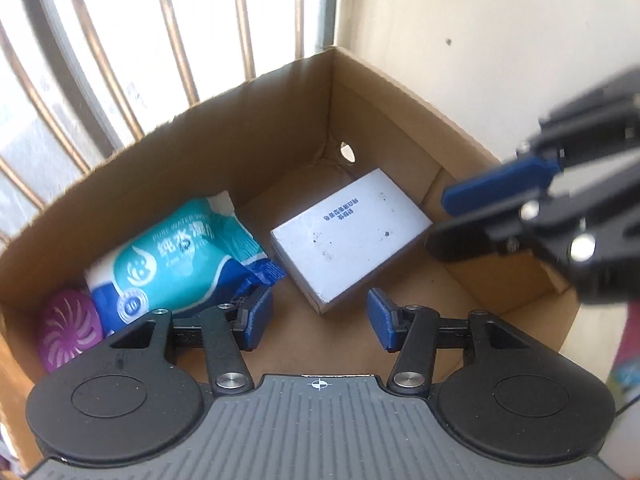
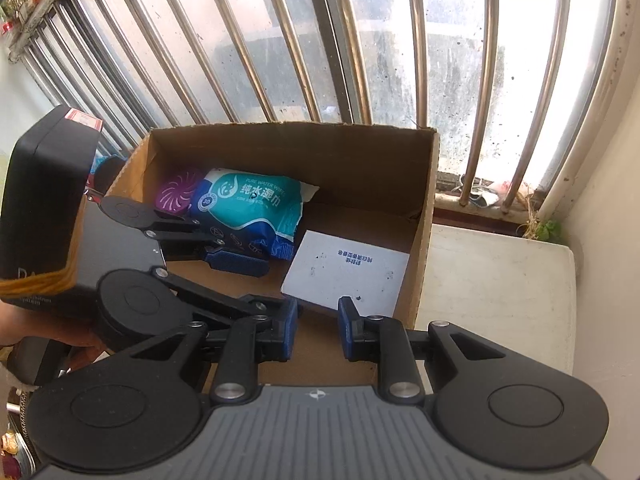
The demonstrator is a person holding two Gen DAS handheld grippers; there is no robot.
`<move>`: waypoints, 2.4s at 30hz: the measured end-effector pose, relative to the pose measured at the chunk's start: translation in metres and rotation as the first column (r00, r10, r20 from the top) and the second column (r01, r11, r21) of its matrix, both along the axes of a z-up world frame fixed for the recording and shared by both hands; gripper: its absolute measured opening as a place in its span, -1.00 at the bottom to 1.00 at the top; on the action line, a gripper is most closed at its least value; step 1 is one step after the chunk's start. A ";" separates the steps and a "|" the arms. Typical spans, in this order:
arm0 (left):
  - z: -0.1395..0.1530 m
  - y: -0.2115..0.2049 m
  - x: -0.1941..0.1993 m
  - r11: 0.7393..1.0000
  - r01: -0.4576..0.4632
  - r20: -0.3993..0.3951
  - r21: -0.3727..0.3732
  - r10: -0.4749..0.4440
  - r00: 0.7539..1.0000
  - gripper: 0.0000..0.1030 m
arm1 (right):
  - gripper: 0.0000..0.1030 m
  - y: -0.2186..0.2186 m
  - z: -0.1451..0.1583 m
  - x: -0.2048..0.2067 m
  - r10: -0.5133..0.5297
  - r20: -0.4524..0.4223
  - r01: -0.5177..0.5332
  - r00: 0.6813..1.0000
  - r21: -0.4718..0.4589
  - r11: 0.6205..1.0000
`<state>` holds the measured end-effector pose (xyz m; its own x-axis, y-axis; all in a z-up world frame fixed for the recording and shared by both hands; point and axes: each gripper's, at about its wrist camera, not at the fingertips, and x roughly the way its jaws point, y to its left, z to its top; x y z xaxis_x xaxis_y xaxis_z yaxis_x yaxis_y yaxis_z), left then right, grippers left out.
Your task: Organize objects
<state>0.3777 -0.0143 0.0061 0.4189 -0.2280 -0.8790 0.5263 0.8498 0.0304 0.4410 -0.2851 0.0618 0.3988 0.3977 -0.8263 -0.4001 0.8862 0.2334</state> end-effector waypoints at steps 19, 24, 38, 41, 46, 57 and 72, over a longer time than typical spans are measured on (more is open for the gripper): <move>-0.039 -0.049 0.008 0.865 0.322 0.204 0.385 -0.420 0.884 -0.29 | -0.59 -0.031 -0.005 0.011 -0.040 0.087 0.037 0.995 0.036 0.999; -0.041 -0.040 0.016 0.846 0.320 0.225 0.426 -0.441 0.869 -0.30 | -0.61 -0.036 -0.008 0.010 -0.036 0.079 0.031 0.996 0.065 0.997; -0.021 -0.016 -0.003 0.852 0.222 0.311 0.473 -0.397 0.863 -0.19 | -0.57 -0.034 0.001 0.000 -0.041 0.092 0.036 0.995 0.055 0.998; 0.003 -0.001 -0.022 0.875 0.150 0.353 0.459 -0.335 0.873 -0.14 | -0.56 -0.035 0.018 -0.020 -0.040 0.141 0.032 0.989 0.063 0.998; 0.056 0.035 -0.083 0.927 0.058 0.482 0.370 -0.245 0.842 0.15 | -0.56 -0.037 0.050 -0.068 -0.015 0.209 -0.003 0.978 0.086 0.996; 0.045 0.013 -0.205 0.992 0.082 0.549 0.091 -0.119 0.828 0.23 | -0.53 -0.034 0.060 -0.181 0.017 0.344 -0.056 0.939 0.103 0.993; -0.074 0.020 -0.218 0.976 0.217 0.370 0.019 -0.209 0.905 0.39 | -0.53 -0.004 -0.055 -0.214 0.193 0.243 -0.211 0.951 0.050 0.976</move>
<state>0.1599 0.0061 -0.0682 0.6508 -0.3656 -0.6654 0.6499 0.7214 0.2392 0.2271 -0.2894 0.0064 0.4827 0.5469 -0.6840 -0.6207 0.7646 0.1734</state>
